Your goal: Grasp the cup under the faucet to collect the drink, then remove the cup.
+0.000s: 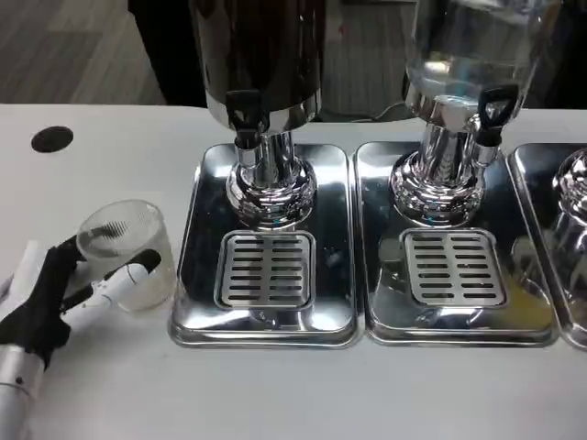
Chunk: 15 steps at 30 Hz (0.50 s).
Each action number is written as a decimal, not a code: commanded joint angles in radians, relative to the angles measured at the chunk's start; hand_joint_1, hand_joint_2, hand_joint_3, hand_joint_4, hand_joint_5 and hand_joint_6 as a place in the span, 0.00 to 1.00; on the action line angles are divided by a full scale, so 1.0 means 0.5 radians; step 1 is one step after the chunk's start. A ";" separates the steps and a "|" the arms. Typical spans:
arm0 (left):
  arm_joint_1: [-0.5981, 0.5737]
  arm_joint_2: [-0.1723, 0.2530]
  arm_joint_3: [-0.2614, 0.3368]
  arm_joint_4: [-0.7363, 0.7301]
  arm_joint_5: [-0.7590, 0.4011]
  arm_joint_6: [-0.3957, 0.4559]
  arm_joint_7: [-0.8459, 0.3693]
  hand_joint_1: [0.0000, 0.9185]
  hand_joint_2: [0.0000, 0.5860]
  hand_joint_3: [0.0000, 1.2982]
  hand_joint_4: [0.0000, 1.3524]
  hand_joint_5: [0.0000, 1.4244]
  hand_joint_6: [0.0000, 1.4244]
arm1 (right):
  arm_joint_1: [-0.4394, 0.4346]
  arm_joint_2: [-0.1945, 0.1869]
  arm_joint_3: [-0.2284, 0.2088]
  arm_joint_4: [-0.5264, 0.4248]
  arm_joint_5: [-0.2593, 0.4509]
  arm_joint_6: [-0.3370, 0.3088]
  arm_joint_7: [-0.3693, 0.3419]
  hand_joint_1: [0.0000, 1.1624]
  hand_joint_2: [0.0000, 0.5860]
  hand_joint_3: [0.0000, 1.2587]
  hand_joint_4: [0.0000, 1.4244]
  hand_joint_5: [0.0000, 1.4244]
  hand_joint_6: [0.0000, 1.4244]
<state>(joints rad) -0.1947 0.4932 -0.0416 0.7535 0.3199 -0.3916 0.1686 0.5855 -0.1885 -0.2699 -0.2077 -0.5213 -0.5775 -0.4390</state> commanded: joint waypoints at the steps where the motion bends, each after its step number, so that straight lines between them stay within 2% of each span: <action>1: 0.049 -0.011 0.053 -0.040 -0.025 -0.007 0.058 0.14 0.31 0.34 0.39 0.21 0.17 | 0.014 0.011 -0.020 0.005 0.009 -0.034 -0.007 0.50 1.00 0.26 0.15 0.09 0.02; 7: 0.083 -0.023 0.097 -0.076 -0.028 -0.010 0.106 0.15 0.33 0.39 0.43 0.26 0.20 | 0.022 0.013 -0.023 0.008 0.010 -0.042 -0.008 0.50 1.00 0.26 0.15 0.09 0.02; 15: 0.111 -0.049 0.185 -0.142 -0.069 -0.010 0.133 0.15 0.35 0.42 0.45 0.32 0.23 | 0.030 0.020 -0.021 0.009 0.011 -0.054 -0.007 0.50 1.00 0.26 0.15 0.09 0.02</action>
<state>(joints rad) -0.1451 0.4731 0.0266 0.7160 0.3085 -0.3916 0.2107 0.5931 -0.1839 -0.2716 -0.2047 -0.5211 -0.5872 -0.4390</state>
